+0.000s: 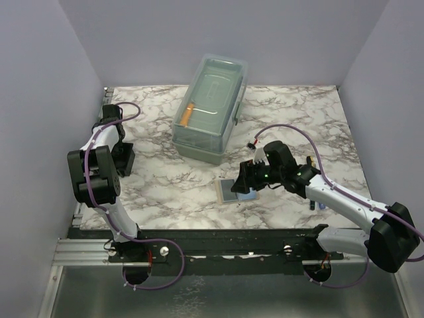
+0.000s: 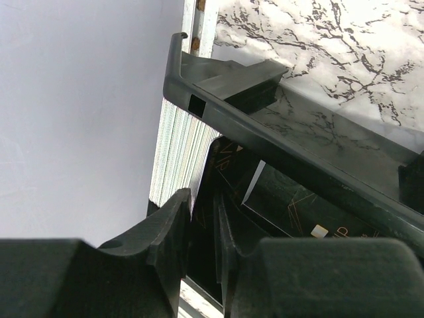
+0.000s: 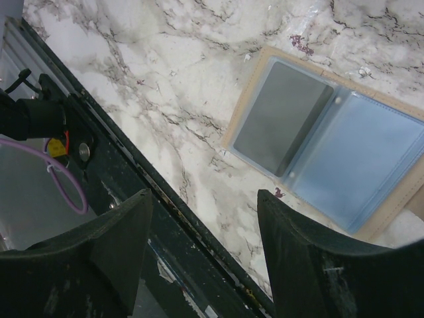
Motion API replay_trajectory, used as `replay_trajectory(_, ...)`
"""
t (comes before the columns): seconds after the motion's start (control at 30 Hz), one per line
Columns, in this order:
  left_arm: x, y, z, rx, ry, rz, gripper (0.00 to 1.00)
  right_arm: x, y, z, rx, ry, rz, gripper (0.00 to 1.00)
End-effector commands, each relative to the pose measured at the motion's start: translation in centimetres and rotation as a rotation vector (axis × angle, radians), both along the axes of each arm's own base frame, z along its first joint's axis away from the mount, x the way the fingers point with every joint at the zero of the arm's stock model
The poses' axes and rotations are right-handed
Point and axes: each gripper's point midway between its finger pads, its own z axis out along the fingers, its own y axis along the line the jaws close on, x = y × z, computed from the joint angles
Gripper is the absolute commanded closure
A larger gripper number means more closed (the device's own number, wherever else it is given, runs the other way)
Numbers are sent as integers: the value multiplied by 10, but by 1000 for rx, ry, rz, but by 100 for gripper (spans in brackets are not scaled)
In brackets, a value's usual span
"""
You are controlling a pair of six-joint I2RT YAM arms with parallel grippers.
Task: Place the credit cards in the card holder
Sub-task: Pick up the credit card from the storage box.
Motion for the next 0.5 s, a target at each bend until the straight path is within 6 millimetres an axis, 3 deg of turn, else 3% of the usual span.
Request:
replay_trajectory(0.0, 5, 4, 19, 6, -65, 10, 77, -2, 5, 7, 23, -16, 27, 32)
replay_trajectory(0.13, 4, 0, 21, -12, -75, 6, 85, -2, 5, 7, 24, -15, 27, 32)
replay_trajectory(0.47, -3, -14, 26, -60, -96, -11, 93, -1, 5, 8, 25, -19, 27, 32)
